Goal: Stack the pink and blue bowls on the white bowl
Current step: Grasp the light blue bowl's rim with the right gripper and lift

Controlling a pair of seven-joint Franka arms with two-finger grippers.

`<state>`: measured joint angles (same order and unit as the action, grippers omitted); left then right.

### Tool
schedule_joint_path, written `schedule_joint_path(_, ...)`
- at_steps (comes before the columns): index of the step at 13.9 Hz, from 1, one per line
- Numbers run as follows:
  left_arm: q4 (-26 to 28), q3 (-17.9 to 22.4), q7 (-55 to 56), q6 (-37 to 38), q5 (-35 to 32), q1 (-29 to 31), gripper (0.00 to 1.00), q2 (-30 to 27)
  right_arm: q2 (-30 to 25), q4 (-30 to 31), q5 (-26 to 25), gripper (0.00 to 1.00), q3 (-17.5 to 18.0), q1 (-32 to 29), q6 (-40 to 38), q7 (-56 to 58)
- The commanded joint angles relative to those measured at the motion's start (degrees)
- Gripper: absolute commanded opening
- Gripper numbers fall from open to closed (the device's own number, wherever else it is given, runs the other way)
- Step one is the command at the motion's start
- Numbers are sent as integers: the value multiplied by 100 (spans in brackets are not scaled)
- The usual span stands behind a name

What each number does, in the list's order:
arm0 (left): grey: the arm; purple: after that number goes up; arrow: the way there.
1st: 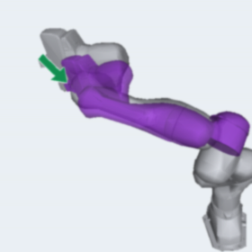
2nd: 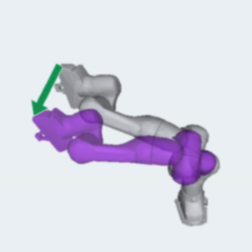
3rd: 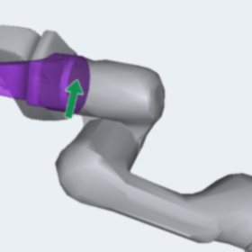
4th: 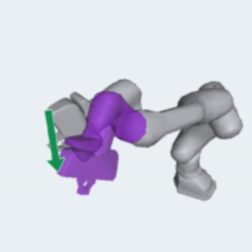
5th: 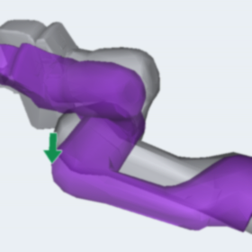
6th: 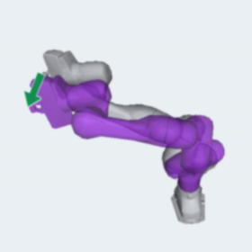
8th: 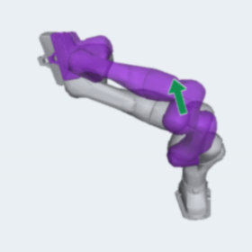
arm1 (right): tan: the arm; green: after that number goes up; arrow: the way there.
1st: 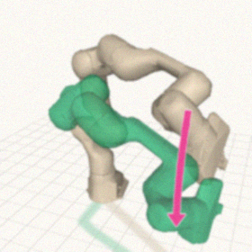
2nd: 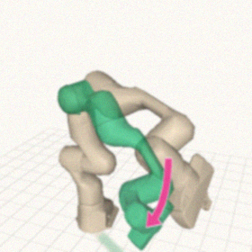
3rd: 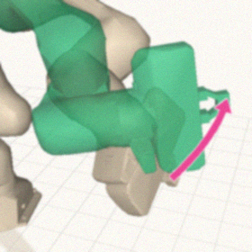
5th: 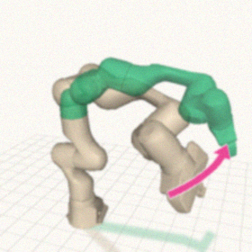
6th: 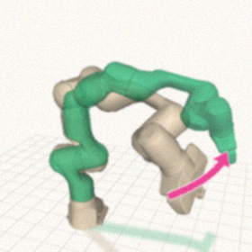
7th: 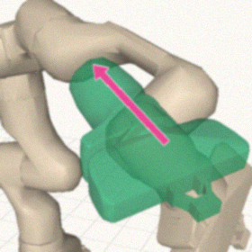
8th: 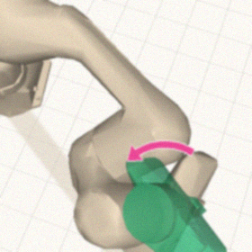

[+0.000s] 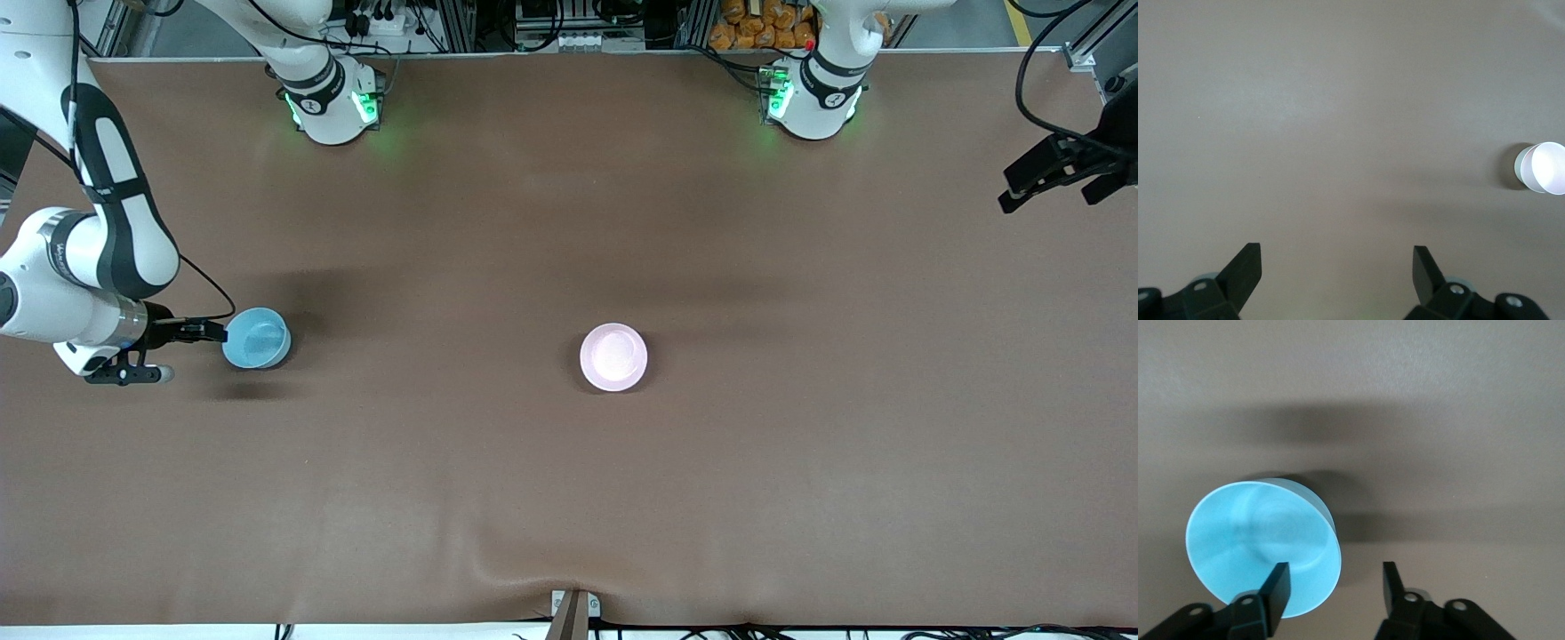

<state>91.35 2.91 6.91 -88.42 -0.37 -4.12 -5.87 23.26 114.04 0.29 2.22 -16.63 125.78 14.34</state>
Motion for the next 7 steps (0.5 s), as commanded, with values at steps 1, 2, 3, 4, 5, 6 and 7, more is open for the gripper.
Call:
schedule_joint_path(1,103,61,-137,36,72,-54,100,-107,3,425,59,50,104,-130,542,157)
schedule_joint_path(2,77,43,-138,44,63,-62,100,-107,3,522,59,40,104,-130,718,201)
schedule_joint_path(3,50,43,-146,36,63,-54,100,-38,-6,532,59,31,104,-130,728,236)
schedule_joint_path(4,7,43,-146,36,63,-54,100,50,-6,549,59,20,104,-121,720,228)
schedule_joint_path(5,-20,34,-129,36,55,-62,100,68,-6,576,59,8,112,-121,720,236)
schedule_joint_path(6,-20,34,-146,36,55,-54,100,77,-6,576,68,0,112,-130,711,228)
schedule_joint_path(7,-29,25,-146,36,37,-62,100,112,-23,567,68,0,112,-121,702,228)
